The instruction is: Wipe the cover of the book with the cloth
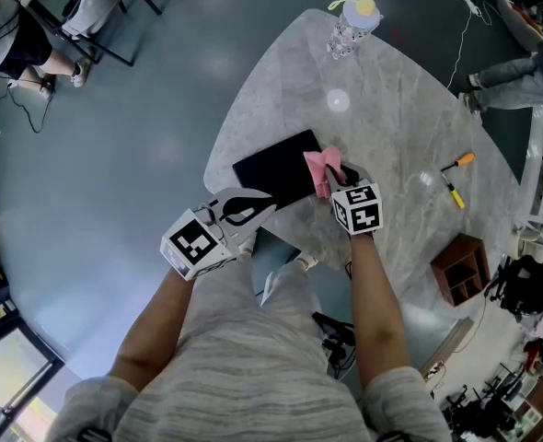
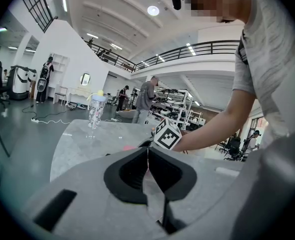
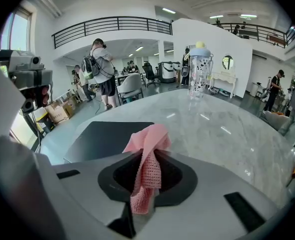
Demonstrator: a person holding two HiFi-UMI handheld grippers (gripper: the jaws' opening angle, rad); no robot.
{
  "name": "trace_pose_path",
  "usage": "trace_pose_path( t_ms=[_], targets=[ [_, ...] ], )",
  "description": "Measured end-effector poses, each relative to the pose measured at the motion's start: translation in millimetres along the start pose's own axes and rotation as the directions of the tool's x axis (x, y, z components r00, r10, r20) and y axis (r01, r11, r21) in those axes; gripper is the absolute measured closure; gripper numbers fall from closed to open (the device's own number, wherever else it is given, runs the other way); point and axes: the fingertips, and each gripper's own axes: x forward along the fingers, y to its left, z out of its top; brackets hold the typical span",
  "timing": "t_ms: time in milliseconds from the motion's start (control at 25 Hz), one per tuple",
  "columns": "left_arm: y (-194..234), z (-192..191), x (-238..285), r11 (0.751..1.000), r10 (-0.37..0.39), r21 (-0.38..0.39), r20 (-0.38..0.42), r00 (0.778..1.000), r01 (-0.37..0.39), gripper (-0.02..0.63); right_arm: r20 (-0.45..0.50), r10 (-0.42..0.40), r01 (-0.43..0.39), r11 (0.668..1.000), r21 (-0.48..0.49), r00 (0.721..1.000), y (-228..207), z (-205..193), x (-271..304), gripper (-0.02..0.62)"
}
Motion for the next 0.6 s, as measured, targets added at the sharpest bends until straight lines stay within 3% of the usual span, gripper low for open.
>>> trace_pose_path(
  t_ms=[600],
  targets=[
    [-2, 17, 0, 0.999, -0.008, 0.04, 0.013, 1.0, 0.007, 0.589, -0.072, -0.164, 0.163, 0.986, -0.023, 0.984, -48, -20, -40, 0.546]
  ],
)
